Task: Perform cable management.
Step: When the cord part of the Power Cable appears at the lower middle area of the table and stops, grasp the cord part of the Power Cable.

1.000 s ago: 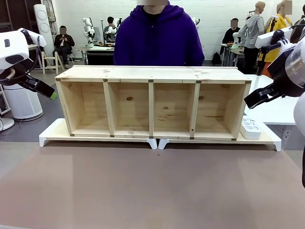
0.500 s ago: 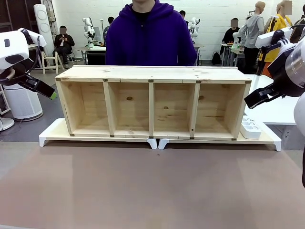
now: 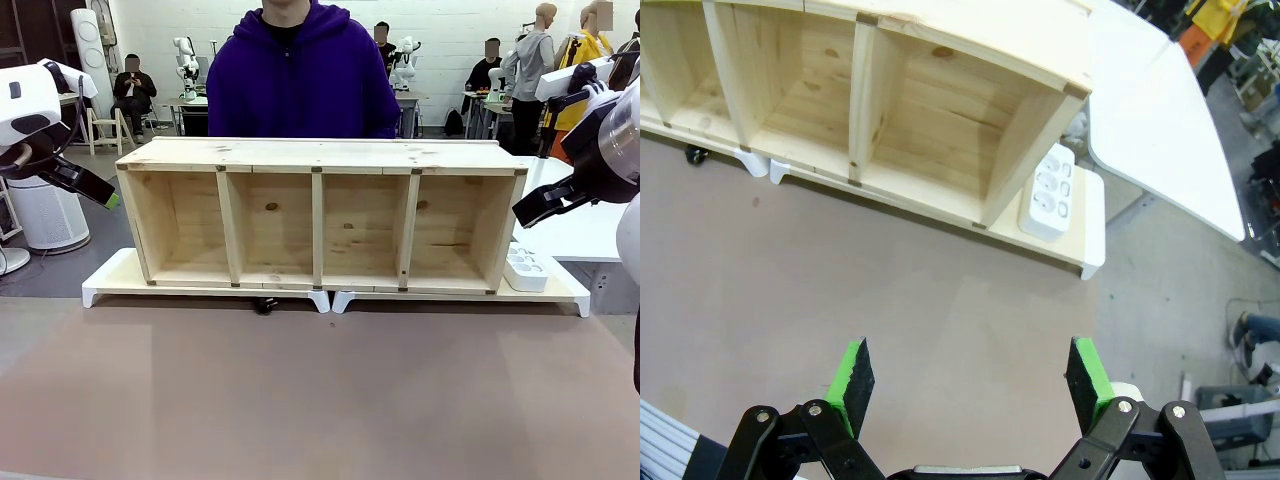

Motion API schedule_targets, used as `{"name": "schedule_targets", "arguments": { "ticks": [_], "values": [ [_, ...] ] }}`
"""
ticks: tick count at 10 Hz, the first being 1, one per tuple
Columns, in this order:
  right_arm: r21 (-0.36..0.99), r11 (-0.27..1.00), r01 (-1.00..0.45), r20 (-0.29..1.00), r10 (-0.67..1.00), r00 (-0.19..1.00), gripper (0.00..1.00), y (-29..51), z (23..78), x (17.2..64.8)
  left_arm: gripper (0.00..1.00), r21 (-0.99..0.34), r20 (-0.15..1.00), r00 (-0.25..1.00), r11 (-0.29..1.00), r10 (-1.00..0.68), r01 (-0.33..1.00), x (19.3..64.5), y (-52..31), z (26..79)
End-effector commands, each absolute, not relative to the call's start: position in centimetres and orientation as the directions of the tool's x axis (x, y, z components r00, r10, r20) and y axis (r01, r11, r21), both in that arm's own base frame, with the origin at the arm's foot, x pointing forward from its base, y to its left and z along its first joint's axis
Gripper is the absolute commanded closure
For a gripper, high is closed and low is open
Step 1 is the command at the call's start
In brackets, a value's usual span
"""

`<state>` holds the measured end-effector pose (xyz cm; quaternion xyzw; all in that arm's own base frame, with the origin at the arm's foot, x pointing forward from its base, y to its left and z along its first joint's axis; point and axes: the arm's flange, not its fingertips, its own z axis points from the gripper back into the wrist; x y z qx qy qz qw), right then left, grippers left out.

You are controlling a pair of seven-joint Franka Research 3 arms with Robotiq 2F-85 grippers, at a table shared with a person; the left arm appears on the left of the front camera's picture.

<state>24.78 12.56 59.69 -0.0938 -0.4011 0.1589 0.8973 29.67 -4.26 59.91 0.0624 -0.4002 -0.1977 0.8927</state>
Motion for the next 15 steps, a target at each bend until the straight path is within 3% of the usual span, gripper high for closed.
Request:
{"name": "schedule_targets", "arguments": {
  "ticks": [1, 15],
  "values": [
    [-0.291, 0.933, -0.212, 0.687, 0.358, 0.632, 0.00, 12.52, 59.49, 25.11, 0.00, 0.258, 0.702, 0.595, 0.918, -0.391, 0.300, 30.06, -4.36, 59.85],
    [-0.291, 0.933, -0.212, 0.687, 0.358, 0.632, 0.00, 12.52, 59.49, 25.11, 0.00, 0.258, 0.702, 0.595, 0.918, -0.391, 0.300, 30.06, -4.36, 59.85]
  ]
}}
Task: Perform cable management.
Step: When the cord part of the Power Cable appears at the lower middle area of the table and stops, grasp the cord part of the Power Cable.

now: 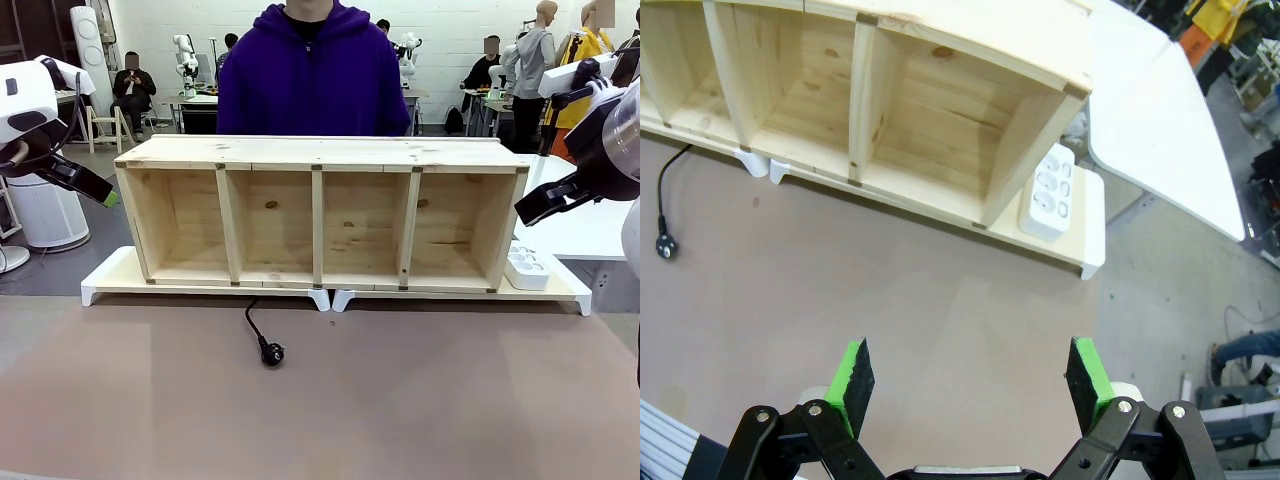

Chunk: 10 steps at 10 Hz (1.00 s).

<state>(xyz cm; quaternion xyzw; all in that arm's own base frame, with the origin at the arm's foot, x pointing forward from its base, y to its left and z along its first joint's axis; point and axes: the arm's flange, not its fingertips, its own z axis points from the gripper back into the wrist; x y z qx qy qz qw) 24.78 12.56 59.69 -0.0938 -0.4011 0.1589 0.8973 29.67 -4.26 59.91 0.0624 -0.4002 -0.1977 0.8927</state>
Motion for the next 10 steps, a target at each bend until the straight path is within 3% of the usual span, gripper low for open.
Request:
{"name": "schedule_targets", "arguments": {
  "ticks": [1, 10],
  "values": [
    [-0.291, 0.933, -0.212, 0.687, 0.358, 0.632, 0.00, 12.52, 59.49, 25.11, 0.00, 0.258, 0.702, 0.595, 0.918, -0.391, 0.300, 30.06, -4.36, 59.85],
    [-0.291, 0.933, -0.212, 0.687, 0.358, 0.632, 0.00, 12.52, 59.49, 25.11, 0.00, 0.258, 0.702, 0.595, 0.918, -0.391, 0.300, 30.06, -4.36, 59.85]
  ]
}}
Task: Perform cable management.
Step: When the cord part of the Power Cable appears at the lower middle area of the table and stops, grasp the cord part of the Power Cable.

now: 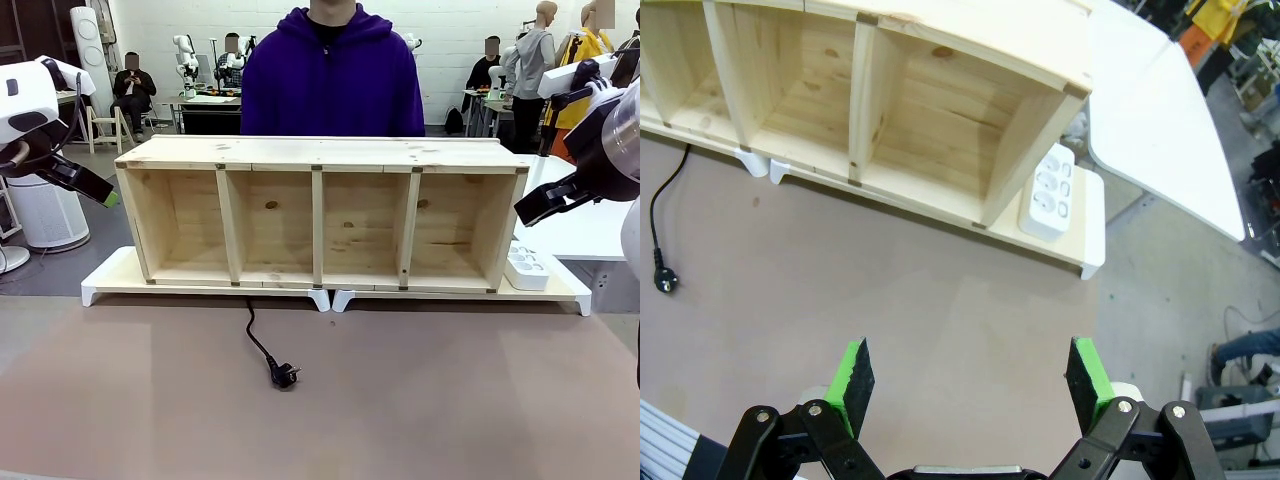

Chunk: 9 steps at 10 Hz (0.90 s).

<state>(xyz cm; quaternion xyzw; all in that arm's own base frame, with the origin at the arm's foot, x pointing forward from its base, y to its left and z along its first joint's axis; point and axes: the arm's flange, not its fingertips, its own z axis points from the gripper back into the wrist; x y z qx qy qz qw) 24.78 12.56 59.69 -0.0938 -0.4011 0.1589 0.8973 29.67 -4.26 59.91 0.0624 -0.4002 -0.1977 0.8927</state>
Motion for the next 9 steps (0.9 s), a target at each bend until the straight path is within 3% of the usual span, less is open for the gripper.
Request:
{"name": "schedule_targets", "arguments": {
  "ticks": [1, 3, 6, 9],
  "values": [
    [-0.291, 0.933, -0.212, 0.687, 0.358, 0.632, 0.00, 12.5, 59.5, 25.1, 0.00, 0.258, 0.702, 0.595, 0.918, -0.391, 0.300, 30.1, -4.4, 59.9],
    [-0.296, 0.932, -0.210, 0.690, 0.360, 0.628, 0.00, 12.6, 59.7, 24.8, 0.00, 0.258, 0.702, 0.595, 0.918, -0.391, 0.300, 30.1, -4.4, 59.9],
    [-0.327, 0.876, -0.353, 0.627, 0.481, 0.613, 0.00, 17.3, 59.6, 27.2, 0.00, 0.258, 0.702, 0.595, 0.918, -0.391, 0.300, 30.1, -4.4, 59.9],
    [-0.243, 0.848, -0.471, 0.611, 0.511, 0.605, 0.00, 22.0, 58.8, 30.0, 0.00, 0.258, 0.702, 0.595, 0.918, -0.391, 0.300, 30.1, -4.4, 59.9]
  ]
}}
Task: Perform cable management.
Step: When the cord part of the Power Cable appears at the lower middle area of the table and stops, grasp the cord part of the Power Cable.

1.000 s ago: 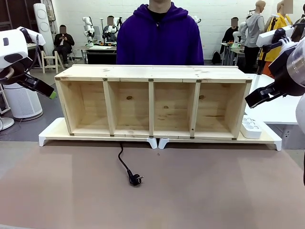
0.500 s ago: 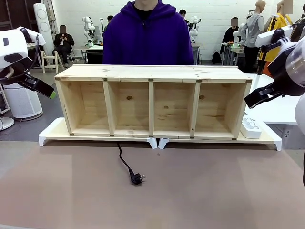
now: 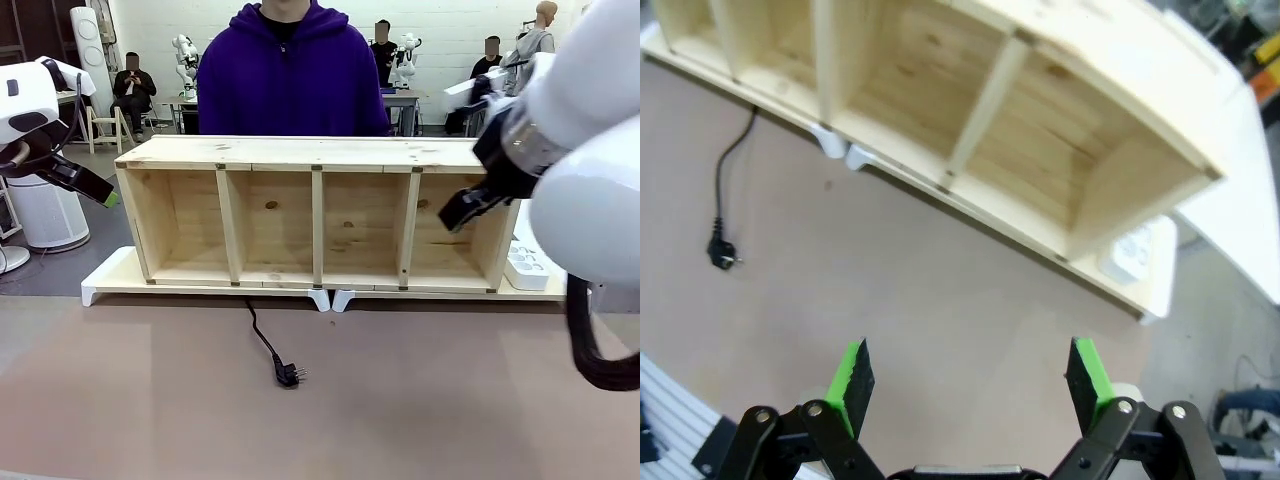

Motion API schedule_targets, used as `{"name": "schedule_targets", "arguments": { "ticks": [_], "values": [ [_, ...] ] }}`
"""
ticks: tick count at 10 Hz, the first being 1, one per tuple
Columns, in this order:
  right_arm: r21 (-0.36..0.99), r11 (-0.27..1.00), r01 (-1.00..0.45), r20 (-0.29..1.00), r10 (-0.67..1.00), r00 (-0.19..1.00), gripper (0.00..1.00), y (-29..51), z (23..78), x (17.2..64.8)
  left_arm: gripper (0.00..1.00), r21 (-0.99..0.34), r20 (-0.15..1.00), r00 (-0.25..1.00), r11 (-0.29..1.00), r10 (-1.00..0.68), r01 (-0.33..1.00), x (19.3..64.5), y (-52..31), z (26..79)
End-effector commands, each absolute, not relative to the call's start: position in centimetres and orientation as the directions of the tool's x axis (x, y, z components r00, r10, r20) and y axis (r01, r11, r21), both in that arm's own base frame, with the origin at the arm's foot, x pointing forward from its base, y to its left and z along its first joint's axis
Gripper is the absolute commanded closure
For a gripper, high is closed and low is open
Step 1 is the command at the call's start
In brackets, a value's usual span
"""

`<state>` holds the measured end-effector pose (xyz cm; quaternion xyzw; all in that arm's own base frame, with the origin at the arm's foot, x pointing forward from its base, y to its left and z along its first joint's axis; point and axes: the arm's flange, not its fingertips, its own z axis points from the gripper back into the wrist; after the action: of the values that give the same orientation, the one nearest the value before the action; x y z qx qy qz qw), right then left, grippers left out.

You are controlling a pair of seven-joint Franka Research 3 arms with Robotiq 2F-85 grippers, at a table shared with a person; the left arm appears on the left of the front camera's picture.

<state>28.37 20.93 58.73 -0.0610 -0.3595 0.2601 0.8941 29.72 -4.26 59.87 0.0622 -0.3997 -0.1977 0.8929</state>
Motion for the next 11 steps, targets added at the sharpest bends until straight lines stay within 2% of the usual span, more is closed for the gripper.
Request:
{"name": "schedule_targets", "arguments": {
  "ticks": [1, 5, 9, 11],
  "values": [
    [-0.213, 0.843, -0.494, 0.595, 0.513, 0.618, 0.00, 23.6, 58.0, 31.0, 0.00, 0.258, 0.702, 0.595, 0.918, -0.391, 0.300, 30.1, -4.4, 59.9],
    [-0.097, 0.877, -0.471, 0.546, 0.442, 0.712, 0.00, 29.9, 54.2, 35.4, 0.00, 0.258, 0.702, 0.595, 0.918, -0.391, 0.300, 30.1, -4.4, 59.9],
    [-0.089, 0.864, -0.495, 0.497, 0.470, 0.730, 0.00, 35.2, 50.6, 36.9, 0.00, 0.258, 0.702, 0.595, 0.918, -0.391, 0.300, 30.1, -4.4, 59.9],
    [-0.006, 0.869, -0.495, 0.511, 0.428, 0.745, 0.00, 37.5, 49.4, 37.7, 0.00, 0.258, 0.702, 0.595, 0.918, -0.391, 0.300, 30.1, -4.4, 59.9]
  ]
}}
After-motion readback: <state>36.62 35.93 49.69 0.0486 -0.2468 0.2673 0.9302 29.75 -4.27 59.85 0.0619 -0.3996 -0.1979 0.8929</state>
